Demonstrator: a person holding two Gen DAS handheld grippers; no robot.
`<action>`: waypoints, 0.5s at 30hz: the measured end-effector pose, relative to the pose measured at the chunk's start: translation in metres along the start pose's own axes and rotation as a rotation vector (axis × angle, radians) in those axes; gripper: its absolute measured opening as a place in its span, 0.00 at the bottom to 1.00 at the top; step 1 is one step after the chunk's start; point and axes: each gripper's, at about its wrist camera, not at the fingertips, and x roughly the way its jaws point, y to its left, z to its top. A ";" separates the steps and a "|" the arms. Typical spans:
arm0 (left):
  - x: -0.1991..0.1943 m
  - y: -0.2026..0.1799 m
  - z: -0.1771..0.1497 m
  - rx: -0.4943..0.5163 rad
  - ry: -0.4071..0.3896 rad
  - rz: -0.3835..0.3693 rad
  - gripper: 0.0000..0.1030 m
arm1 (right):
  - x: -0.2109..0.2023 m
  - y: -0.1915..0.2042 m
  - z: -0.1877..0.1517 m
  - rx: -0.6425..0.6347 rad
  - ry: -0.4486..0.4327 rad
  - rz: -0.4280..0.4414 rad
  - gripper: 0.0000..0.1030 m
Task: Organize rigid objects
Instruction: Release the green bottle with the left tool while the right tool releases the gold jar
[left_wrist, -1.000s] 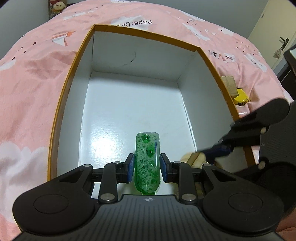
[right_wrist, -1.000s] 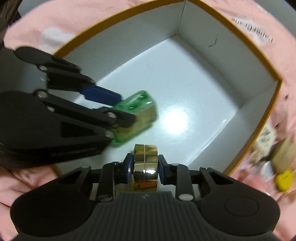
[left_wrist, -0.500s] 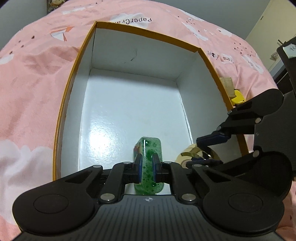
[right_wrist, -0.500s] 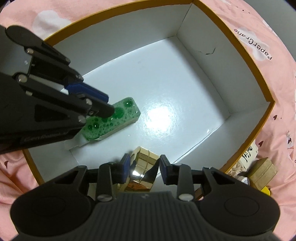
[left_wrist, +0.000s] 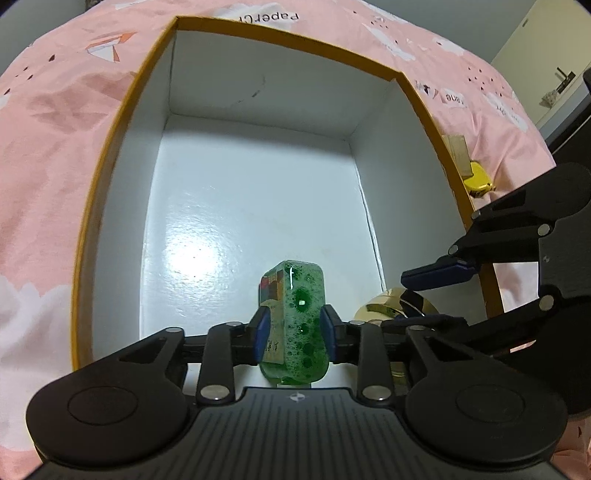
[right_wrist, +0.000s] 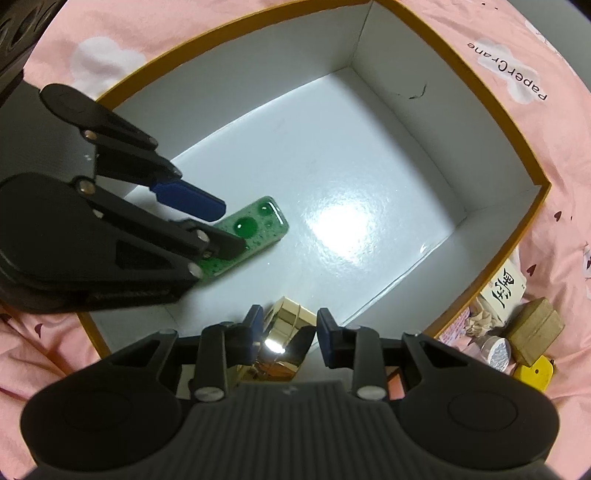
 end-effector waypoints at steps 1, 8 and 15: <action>0.001 -0.002 0.000 0.010 0.006 0.006 0.39 | 0.001 -0.001 0.001 -0.003 0.003 -0.003 0.30; 0.006 -0.008 -0.002 0.029 0.037 0.011 0.39 | 0.004 0.003 0.004 -0.010 0.009 -0.017 0.30; 0.008 -0.008 -0.007 0.024 0.046 -0.020 0.33 | 0.003 0.011 0.001 -0.031 0.003 -0.054 0.32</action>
